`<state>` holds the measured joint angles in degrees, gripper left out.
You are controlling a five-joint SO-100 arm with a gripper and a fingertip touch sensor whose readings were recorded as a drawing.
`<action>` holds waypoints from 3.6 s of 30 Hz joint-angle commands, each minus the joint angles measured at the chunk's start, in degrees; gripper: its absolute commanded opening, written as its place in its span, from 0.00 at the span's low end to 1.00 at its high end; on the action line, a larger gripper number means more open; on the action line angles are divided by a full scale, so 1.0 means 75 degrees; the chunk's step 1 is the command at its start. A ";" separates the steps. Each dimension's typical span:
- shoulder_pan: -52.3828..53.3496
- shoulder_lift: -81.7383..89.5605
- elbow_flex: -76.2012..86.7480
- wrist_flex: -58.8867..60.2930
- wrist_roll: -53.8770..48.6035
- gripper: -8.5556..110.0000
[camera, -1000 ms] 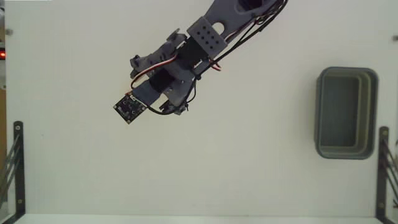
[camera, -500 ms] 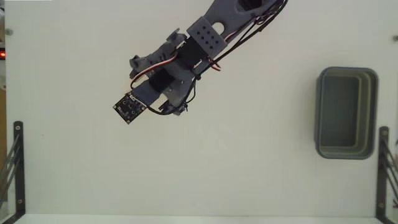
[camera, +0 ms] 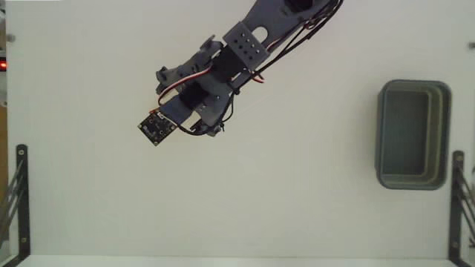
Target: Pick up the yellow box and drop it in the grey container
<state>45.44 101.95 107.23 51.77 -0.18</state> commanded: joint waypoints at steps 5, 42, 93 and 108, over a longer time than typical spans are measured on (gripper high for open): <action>0.0086 0.0147 0.0323 -0.0528 0.0023 1.00; 0.0086 -0.0102 0.1339 -0.1793 0.0023 1.00; 0.0086 -0.0167 0.1498 -0.2017 0.0023 0.95; 0.0086 -0.0167 0.1498 -0.2017 0.0023 0.91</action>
<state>45.44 99.14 118.39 37.00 -0.26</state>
